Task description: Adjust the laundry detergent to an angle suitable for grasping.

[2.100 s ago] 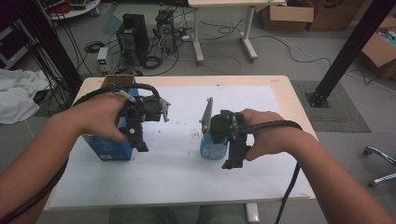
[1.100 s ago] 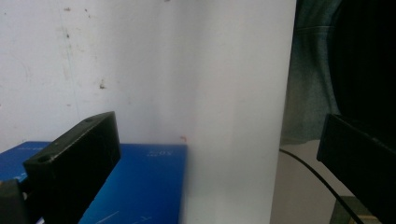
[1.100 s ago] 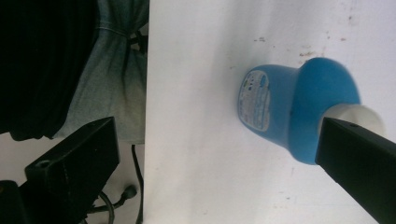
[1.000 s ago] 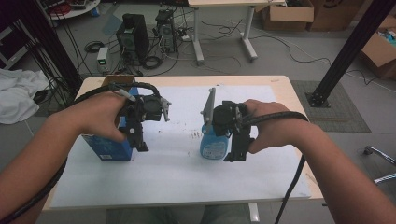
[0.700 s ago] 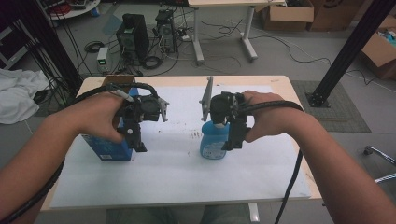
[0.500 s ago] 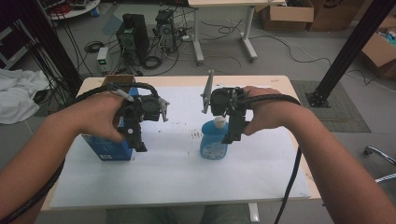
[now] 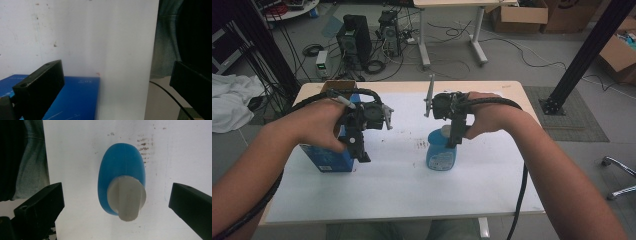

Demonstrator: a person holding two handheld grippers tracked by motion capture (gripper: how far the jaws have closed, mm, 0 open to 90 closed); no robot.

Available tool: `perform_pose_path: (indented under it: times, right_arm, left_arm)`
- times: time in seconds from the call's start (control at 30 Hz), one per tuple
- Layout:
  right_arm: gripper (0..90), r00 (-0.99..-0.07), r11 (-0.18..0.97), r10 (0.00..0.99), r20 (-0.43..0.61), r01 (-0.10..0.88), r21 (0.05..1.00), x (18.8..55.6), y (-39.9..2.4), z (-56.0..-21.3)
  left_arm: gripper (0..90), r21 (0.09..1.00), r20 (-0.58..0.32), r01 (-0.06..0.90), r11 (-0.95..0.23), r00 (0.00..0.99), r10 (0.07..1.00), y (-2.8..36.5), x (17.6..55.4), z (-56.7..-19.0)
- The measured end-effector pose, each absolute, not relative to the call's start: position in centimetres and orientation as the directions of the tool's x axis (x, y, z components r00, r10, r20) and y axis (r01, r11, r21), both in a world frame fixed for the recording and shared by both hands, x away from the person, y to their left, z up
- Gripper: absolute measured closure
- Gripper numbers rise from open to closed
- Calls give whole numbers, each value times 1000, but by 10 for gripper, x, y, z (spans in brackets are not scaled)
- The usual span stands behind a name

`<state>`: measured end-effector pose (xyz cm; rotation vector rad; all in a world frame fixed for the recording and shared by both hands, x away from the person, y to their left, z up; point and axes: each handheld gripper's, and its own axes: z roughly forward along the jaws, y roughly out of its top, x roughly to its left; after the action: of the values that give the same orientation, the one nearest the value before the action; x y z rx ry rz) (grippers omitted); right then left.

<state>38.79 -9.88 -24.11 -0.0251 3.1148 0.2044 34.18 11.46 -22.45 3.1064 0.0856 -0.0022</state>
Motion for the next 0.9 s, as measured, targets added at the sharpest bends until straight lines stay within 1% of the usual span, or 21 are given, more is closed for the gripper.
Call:
perform_pose_path:
  times: [0.47,0.6,0.9]
  right_arm:
    - [0,-1000,993,4,-9,3,121,395,-97,-265]
    - [0,-1000,994,3,-10,2,105,394,-94,-275]
    - [9,-1000,996,4,-12,3,90,395,-91,-282]
  left_arm:
    - [1,27,-3,46,-999,999,46,112,341,-227]
    - [1,27,-4,48,-999,999,47,112,340,-230]
    - [1,27,3,53,-998,999,53,116,339,-230]
